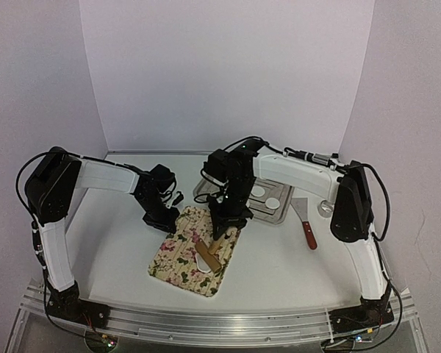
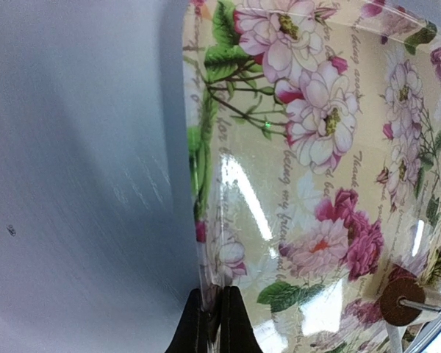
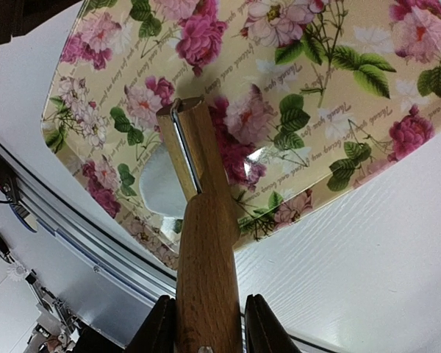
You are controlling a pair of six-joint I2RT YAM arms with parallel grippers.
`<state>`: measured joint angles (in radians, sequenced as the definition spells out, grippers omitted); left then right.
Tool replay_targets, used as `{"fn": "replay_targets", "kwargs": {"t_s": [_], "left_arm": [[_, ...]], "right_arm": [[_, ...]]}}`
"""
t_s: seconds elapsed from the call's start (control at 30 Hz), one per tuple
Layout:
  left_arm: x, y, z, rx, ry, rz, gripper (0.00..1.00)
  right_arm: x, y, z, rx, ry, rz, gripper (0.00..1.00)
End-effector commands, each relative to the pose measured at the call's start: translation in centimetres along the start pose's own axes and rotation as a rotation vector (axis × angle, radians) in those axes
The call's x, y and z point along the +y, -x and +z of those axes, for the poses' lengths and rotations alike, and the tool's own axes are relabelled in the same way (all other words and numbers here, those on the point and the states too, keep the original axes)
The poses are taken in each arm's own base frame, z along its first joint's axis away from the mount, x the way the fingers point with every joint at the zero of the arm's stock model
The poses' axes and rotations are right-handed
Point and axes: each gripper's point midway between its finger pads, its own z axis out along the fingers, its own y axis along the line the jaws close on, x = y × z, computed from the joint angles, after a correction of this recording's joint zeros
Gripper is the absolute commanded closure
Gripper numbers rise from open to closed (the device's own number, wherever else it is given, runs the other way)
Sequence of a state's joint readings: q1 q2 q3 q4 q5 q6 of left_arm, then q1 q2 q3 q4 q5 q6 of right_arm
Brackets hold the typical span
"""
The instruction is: Roll out the dumpling wrappers from the dough
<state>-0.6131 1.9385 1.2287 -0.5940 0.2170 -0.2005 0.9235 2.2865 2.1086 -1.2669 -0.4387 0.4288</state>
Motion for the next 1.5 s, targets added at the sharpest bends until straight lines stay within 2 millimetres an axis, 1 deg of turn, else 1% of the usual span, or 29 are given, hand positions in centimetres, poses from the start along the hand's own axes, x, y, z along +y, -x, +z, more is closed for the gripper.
{"fn": "replay_targets", "kwargs": {"t_s": [0.0,0.23,0.57,0.7,0.83,1.03,1.2,1.27,1.33,1.47], "left_arm": [[1.1,-1.5,2.0,0.042,0.025,-0.004,1.00],[0.9,-1.7,2.1,0.040,0.011,-0.025,1.00],[0.7,-1.4,1.9,0.025,-0.001,-0.039,1.00],[0.6,-1.4,1.8,0.021,-0.006,-0.045,1.00],[0.4,-1.4,1.8,0.020,-0.012,-0.048,1.00],[0.4,-1.4,1.8,0.017,-0.014,-0.052,1.00],[0.4,-1.4,1.9,0.017,-0.018,-0.060,1.00],[0.7,-1.4,1.9,0.017,-0.003,-0.066,1.00],[1.1,-1.5,2.0,0.017,0.021,-0.066,1.00],[1.5,-1.5,2.0,0.012,0.041,-0.050,1.00]], "right_arm": [[-5.2,-3.9,10.0,0.242,-0.265,0.065,1.00],[-4.7,-4.2,11.4,0.257,-0.277,0.078,1.00],[-5.5,-3.5,11.2,0.214,-0.337,0.114,1.00],[-5.3,-3.1,10.9,0.194,-0.336,0.117,1.00],[-4.9,-2.7,11.5,0.197,-0.320,0.120,1.00],[-5.2,-2.8,12.2,0.211,-0.326,0.126,1.00],[-4.9,-2.5,12.5,0.203,-0.332,0.120,1.00],[-5.4,-2.4,12.1,0.188,-0.361,0.134,1.00],[-6.1,-2.5,11.0,0.173,-0.386,0.160,1.00],[-9.0,-3.0,8.0,0.143,-0.425,0.252,1.00]]}}
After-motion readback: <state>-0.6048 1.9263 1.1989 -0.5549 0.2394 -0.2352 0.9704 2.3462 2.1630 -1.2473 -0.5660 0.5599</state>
